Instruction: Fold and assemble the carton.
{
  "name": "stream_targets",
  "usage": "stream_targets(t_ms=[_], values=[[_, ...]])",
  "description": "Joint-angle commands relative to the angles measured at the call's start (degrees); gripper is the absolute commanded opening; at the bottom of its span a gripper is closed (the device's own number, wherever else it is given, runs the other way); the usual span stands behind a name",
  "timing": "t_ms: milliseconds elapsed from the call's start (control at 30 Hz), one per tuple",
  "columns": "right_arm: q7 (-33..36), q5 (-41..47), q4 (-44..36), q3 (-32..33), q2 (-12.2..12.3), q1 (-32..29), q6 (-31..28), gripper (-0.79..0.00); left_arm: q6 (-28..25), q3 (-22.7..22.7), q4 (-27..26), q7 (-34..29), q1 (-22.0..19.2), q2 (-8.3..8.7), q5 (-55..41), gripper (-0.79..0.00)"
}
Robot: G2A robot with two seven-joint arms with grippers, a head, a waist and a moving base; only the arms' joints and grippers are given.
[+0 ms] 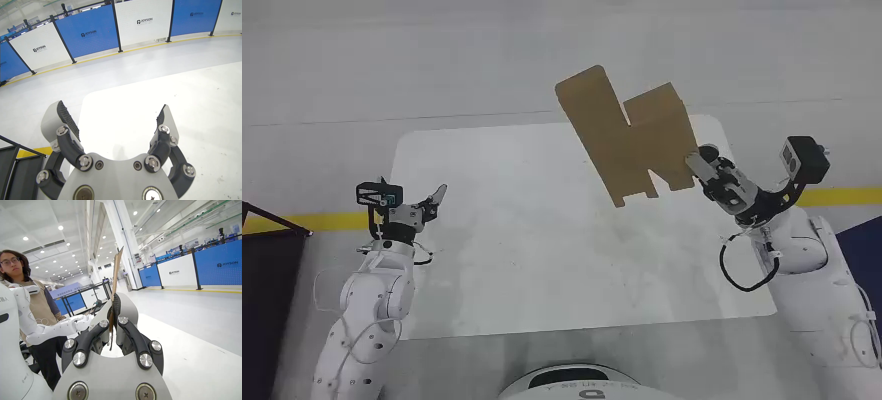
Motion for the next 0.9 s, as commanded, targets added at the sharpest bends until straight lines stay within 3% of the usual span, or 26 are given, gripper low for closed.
stream_targets(t_ms=[0, 67, 133, 233, 367, 500, 633, 867], values=[[0.0, 0.0, 0.0, 0.0, 0.0, 0.0, 0.0, -0.785, 0.0, 0.0, 0.0, 0.0, 0.0, 0.00, 0.0, 0.000], [0.0, 0.7, 0.4, -0.5, -0.1, -0.4, 1.0, -0.785, 0.0, 0.0, 0.0, 0.0, 0.0, 0.00, 0.0, 0.000], [-1.9, 14.9, 0.6, -5.0, -0.3, -1.1, 0.0, -0.785, 0.0, 0.0, 0.0, 0.0, 0.0, 0.00, 0.0, 0.000], [2.8, 38.1, 3.6, -10.0, -0.2, 0.5, 0.0, -0.785, 0.0, 0.0, 0.0, 0.0, 0.0, 0.00, 0.0, 0.000], [17.2, 67.9, 7.4, -15.0, -0.2, 2.8, 3.8, -0.785, 0.0, 0.0, 0.0, 0.0, 0.0, 0.00, 0.0, 0.000], [31.9, 83.7, 11.6, -14.5, -0.3, 4.1, 13.3, -0.785, 0.0, 0.0, 0.0, 0.0, 0.0, 0.00, 0.0, 0.000], [38.1, 87.3, 13.4, -11.4, -0.3, 3.8, 18.1, -0.785, 0.0, 0.0, 0.0, 0.0, 0.0, 0.00, 0.0, 0.000], [38.2, 85.9, 9.7, -7.1, -0.1, 1.7, 18.4, -0.785, 0.0, 0.0, 0.0, 0.0, 0.0, 0.00, 0.0, 0.000]])
